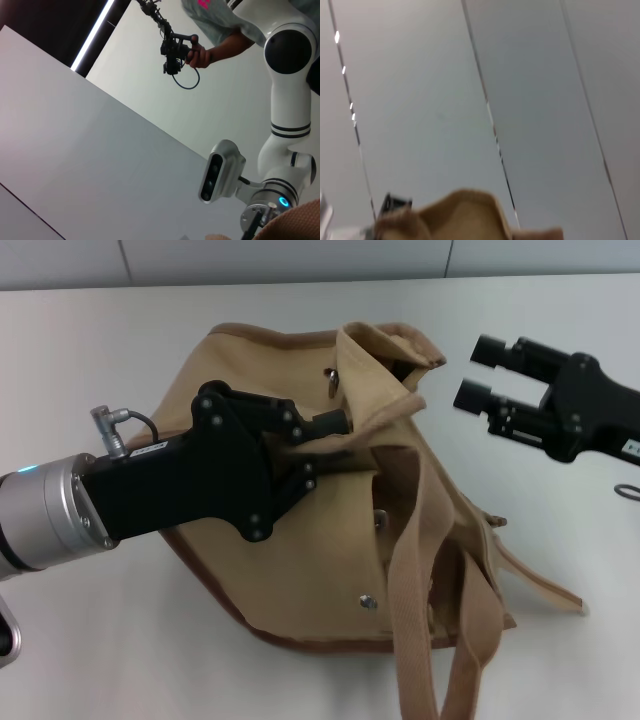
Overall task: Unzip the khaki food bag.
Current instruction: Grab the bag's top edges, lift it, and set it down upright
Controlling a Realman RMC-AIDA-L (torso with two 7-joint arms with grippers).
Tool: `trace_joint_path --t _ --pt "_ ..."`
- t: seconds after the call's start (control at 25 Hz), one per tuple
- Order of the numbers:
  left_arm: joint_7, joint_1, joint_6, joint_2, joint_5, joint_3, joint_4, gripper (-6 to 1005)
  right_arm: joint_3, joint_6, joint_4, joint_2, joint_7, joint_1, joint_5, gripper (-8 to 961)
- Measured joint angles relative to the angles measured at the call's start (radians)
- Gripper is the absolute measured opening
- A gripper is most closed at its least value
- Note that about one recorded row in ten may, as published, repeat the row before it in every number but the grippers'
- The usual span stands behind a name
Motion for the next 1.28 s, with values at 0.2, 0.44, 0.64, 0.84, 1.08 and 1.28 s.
trace_joint_path --t 0.2,0.44,0.64,0.84,1.08,1.28 --pt "0.0 -0.001 -0.003 0.0 -0.001 0.009 0.0 78 -0.027 -0.001 0.066 0.007 -0.02 0.05 0.024 693" --pt "0.0 -0.001 -0.007 0.0 -0.001 0.012 0.0 78 -0.14 0.019 0.104 0.008 -0.063 0.116 0.025 694" --pt "0.0 0.0 -0.009 0.001 -0.001 0.012 0.0 78 -0.262 0.102 0.043 0.004 -0.011 0.126 0.007 694" --pt "0.0 0.001 -0.009 0.0 0.0 0.012 0.003 78 -0.273 0.131 -0.043 0.004 0.066 0.1 -0.081 694" --pt "0.0 0.001 -0.007 -0.001 -0.005 0.012 0.006 78 -0.271 0.131 -0.156 0.004 0.084 0.03 -0.166 693" --pt "0.0 0.002 -0.007 0.0 -0.012 0.012 0.006 78 -0.252 0.089 -0.224 0.003 0.083 -0.033 -0.171 693"
